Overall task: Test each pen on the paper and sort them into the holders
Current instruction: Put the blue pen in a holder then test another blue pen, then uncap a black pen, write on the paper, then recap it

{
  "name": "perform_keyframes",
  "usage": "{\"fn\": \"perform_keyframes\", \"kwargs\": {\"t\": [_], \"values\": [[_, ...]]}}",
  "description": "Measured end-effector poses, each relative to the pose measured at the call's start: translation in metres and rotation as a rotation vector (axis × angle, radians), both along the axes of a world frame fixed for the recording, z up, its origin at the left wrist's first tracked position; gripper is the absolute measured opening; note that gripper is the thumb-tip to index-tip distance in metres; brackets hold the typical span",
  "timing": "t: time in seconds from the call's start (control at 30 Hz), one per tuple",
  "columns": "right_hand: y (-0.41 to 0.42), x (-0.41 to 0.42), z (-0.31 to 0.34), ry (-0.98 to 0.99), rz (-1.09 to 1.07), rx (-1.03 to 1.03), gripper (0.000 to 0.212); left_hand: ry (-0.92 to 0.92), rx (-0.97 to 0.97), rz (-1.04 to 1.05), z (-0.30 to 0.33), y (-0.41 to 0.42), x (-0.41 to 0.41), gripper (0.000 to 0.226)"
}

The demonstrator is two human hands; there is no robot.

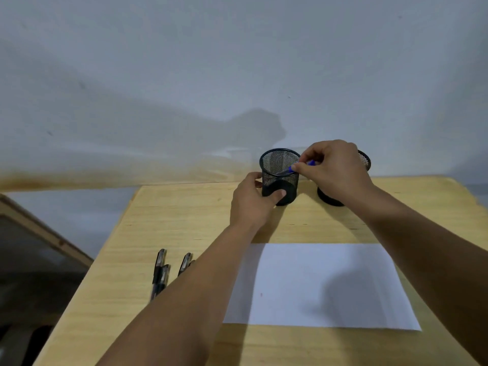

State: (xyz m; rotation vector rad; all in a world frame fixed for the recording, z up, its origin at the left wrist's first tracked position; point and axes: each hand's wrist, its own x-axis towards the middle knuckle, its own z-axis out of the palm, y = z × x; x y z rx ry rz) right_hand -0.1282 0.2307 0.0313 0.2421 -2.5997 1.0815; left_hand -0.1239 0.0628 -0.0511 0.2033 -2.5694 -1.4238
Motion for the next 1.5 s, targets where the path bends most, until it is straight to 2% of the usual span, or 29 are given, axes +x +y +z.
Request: {"fn": "perform_keyframes", "kwargs": {"t": [0.23,0.43,0.53,0.67,0.87,1.13,1.37,1.5], "values": [[-0.006,0.006,-0.001,0.02,-0.024,0.024,0.033,-0.059,-0.009,-0.032,0.005,-0.012,0.01,0.062],[-0.009,0.053,-0.025,0.103,-0.082,-0.12,0.028,-0.051,-0.012,-0.077,0.013,-0.058,0.055,0.033],[-0.031,0.086,-0.036,-0.047,-0.044,-0.179,0.016,-0.058,-0.107,-0.086,0.017,-0.087,0.083,0.023],[-0.074,0.13,-0.046,-0.27,0.109,-0.132,0.004,-0.106,-0.202,-0.079,0.02,-0.124,0.114,0.023],[-0.138,0.176,-0.061,-0.439,0.294,-0.025,0.009,-0.193,-0.42,-0.08,0.024,-0.15,0.13,0.018],[-0.176,0.19,-0.067,-0.517,0.247,0.063,0.023,-0.24,-0.492,-0.097,0.015,-0.154,0.131,0.009],[-0.179,0.185,-0.066,-0.542,0.235,0.107,0.025,-0.228,-0.523,-0.104,0.017,-0.156,0.134,0.009],[-0.175,0.184,-0.069,-0.571,0.223,0.09,0.021,-0.239,-0.474,-0.131,0.014,-0.162,0.136,0.012]]}}
